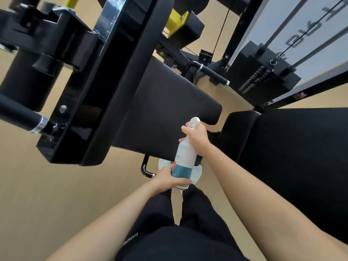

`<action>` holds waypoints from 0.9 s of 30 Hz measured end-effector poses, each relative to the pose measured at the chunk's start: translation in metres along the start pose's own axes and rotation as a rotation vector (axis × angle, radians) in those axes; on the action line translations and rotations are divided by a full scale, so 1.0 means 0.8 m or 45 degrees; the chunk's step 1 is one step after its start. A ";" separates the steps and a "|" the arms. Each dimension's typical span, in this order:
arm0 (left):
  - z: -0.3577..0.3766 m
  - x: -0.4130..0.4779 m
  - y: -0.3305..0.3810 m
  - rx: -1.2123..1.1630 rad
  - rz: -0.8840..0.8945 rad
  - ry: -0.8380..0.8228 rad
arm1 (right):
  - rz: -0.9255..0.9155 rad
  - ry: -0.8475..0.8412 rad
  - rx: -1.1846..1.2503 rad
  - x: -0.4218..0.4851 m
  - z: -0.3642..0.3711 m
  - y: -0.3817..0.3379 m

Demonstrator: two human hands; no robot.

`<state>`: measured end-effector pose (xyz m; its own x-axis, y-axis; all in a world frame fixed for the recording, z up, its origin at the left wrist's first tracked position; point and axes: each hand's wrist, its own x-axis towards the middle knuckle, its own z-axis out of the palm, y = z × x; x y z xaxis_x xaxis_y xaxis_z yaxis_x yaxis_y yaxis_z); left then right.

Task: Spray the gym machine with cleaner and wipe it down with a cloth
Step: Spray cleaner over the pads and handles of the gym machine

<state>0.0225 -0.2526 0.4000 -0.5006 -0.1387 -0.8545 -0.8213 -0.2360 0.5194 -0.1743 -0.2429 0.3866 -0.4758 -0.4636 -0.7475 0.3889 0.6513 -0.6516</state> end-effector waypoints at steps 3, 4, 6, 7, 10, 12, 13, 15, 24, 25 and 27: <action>0.002 -0.008 -0.011 0.025 -0.036 -0.026 | 0.087 0.071 0.065 -0.007 0.005 0.018; 0.005 -0.012 -0.014 0.018 -0.042 -0.037 | 0.109 0.065 0.062 -0.010 0.008 0.024; 0.011 -0.018 -0.023 -0.010 -0.068 -0.041 | 0.117 0.005 0.023 -0.014 0.015 0.034; 0.015 -0.022 -0.028 -0.027 -0.080 -0.039 | 0.095 -0.044 -0.005 -0.017 0.019 0.038; 0.025 -0.029 -0.047 -0.058 -0.112 -0.007 | -0.010 -0.144 -0.152 -0.025 0.035 0.047; 0.028 -0.036 -0.060 -0.084 -0.134 0.038 | -0.020 -0.149 -0.191 -0.030 0.049 0.053; 0.030 -0.039 -0.067 -0.093 -0.141 0.051 | -0.009 -0.138 -0.201 -0.030 0.056 0.057; 0.033 -0.045 -0.076 -0.100 -0.150 0.064 | 0.025 -0.125 -0.237 -0.032 0.069 0.067; 0.024 -0.063 -0.129 -0.092 -0.134 0.083 | 0.097 -0.039 -0.002 -0.051 0.085 0.108; 0.021 -0.065 -0.137 -0.079 -0.132 0.074 | 0.136 0.002 0.049 -0.057 0.087 0.114; 0.016 -0.070 -0.150 -0.049 -0.110 0.025 | 0.186 0.061 0.096 -0.069 0.093 0.128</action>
<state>0.1460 -0.2045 0.3857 -0.4228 -0.1350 -0.8961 -0.8497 -0.2847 0.4438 -0.0494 -0.1951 0.3514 -0.4463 -0.3370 -0.8290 0.5142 0.6616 -0.5458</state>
